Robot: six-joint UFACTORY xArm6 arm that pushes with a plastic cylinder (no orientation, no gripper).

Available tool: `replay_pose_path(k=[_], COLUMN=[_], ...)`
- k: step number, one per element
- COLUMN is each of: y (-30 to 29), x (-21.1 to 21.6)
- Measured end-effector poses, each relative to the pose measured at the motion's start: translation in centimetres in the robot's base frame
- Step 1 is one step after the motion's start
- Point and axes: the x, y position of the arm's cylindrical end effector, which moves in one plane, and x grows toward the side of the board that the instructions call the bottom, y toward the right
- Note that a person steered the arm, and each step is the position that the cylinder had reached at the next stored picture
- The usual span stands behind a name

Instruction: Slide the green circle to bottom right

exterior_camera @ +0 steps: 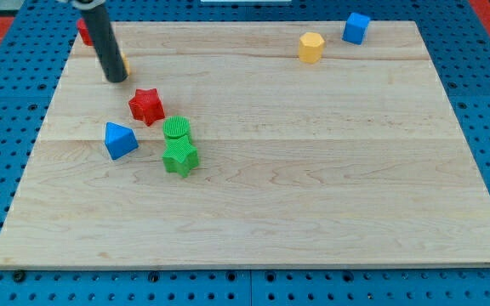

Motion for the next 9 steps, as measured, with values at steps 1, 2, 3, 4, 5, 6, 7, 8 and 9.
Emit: replay_pose_path(k=[1,2,3,4,5,6,7,8,9], y=[0.2,3.1,5.9,8.5,12.9,16.4,17.6,17.5,14.0], x=[-2.6,-0.7,3.8,8.6,12.5,15.7,16.5,13.6,11.1])
